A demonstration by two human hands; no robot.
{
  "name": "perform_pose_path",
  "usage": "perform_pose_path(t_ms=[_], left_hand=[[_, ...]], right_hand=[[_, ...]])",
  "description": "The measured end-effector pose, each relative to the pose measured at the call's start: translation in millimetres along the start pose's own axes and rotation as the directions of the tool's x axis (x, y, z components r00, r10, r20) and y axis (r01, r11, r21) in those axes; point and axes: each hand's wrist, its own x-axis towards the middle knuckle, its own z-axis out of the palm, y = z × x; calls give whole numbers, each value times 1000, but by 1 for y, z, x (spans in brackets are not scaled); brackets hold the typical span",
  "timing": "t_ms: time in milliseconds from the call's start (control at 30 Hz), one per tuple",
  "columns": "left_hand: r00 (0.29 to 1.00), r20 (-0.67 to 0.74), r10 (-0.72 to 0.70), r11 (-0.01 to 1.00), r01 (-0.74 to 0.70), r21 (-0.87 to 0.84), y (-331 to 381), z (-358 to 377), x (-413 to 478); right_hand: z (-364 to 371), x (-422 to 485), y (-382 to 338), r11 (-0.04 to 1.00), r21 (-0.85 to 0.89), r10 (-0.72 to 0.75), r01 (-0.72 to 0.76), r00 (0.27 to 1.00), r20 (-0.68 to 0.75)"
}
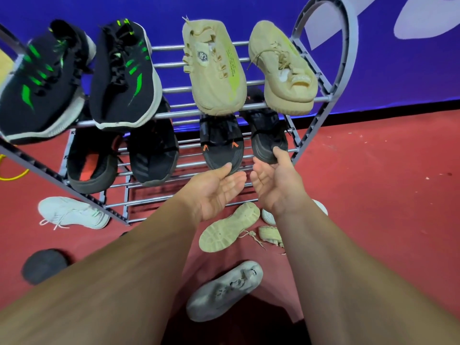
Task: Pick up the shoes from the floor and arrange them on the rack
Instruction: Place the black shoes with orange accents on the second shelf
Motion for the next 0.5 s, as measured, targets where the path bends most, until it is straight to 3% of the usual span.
perform_pose_path(t_ms=[167,500], left_hand=[[1000,10,-18,999,17,40,1,-1,0],[999,26,-30,984,25,177,4,-6,-9]], right_hand=[[-6,5,6,1000,-13,19,-19,1000,-10],[-16,9,-12,982,-171,-95,81,993,-75]])
